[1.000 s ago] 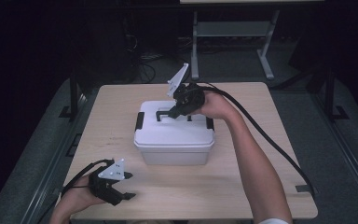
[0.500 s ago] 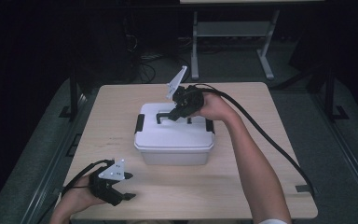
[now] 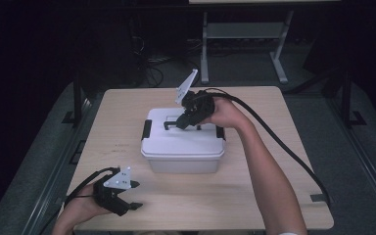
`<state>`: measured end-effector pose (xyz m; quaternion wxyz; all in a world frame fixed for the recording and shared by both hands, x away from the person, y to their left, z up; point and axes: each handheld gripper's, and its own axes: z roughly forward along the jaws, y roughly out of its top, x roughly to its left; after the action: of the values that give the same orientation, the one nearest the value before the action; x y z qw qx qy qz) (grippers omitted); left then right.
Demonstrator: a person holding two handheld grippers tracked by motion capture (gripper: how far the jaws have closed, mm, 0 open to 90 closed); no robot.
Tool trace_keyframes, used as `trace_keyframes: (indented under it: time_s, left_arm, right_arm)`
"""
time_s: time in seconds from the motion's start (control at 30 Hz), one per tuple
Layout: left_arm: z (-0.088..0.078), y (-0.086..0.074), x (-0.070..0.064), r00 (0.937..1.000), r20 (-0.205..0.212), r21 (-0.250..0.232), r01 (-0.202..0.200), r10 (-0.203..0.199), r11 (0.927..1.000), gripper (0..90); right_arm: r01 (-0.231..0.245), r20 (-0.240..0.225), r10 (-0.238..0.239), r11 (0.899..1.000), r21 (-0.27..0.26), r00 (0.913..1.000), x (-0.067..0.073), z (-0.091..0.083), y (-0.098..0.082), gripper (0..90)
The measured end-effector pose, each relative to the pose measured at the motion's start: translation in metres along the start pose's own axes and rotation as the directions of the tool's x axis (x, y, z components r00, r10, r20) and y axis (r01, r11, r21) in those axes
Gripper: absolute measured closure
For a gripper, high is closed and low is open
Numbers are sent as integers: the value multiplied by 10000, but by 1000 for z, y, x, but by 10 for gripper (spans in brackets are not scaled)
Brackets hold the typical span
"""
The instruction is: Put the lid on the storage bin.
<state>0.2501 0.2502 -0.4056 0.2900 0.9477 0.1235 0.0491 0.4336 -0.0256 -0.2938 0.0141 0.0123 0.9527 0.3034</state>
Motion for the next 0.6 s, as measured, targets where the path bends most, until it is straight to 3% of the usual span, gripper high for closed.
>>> trace_keyframes:
  time_s: [0.27,0.53,0.6]
  left_arm:
    - [1,2,0,10000,4,-12,-42,42,10000,335]
    - [2,1,0,10000,45,38,85,-85,10000,335]
    - [0,-1,-1,10000,4,-15,100,-100,9999,335]
  right_arm:
    - [-159,-9,159,9994,-303,9999,5,-3,-2,624]
    - [-374,48,375,9991,-203,9993,8,-10,-10,564]
    - [-307,238,312,9993,-201,9992,9,-12,-9,549]
